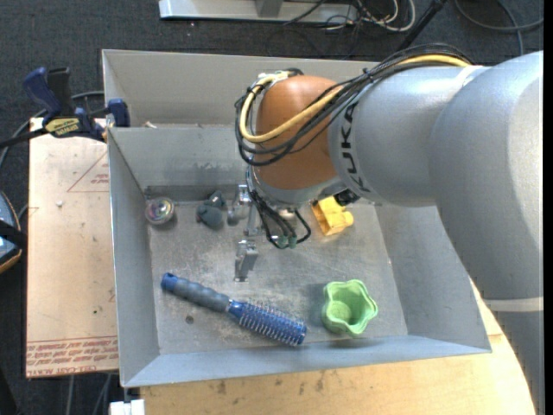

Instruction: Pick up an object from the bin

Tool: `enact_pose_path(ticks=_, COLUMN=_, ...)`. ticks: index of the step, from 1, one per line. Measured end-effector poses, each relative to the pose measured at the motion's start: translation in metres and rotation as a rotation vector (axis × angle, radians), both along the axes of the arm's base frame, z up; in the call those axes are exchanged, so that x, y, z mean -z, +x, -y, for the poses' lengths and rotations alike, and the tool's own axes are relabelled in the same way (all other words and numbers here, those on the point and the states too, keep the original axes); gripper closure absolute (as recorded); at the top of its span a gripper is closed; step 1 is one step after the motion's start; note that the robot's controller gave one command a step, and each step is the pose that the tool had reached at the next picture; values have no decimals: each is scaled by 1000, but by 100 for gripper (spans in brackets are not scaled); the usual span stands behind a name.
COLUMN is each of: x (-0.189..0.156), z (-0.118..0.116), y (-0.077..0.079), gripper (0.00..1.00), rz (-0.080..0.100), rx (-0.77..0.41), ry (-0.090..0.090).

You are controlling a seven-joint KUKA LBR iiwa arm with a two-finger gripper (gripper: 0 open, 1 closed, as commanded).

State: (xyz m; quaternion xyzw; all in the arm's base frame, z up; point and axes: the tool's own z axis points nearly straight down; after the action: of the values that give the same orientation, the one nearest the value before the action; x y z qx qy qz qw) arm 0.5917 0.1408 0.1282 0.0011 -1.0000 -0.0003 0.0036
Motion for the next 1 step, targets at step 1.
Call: enact_pose_path(ticks=1, x=52, z=-29, y=-64, gripper=0, rz=23, rx=-190, ry=0)
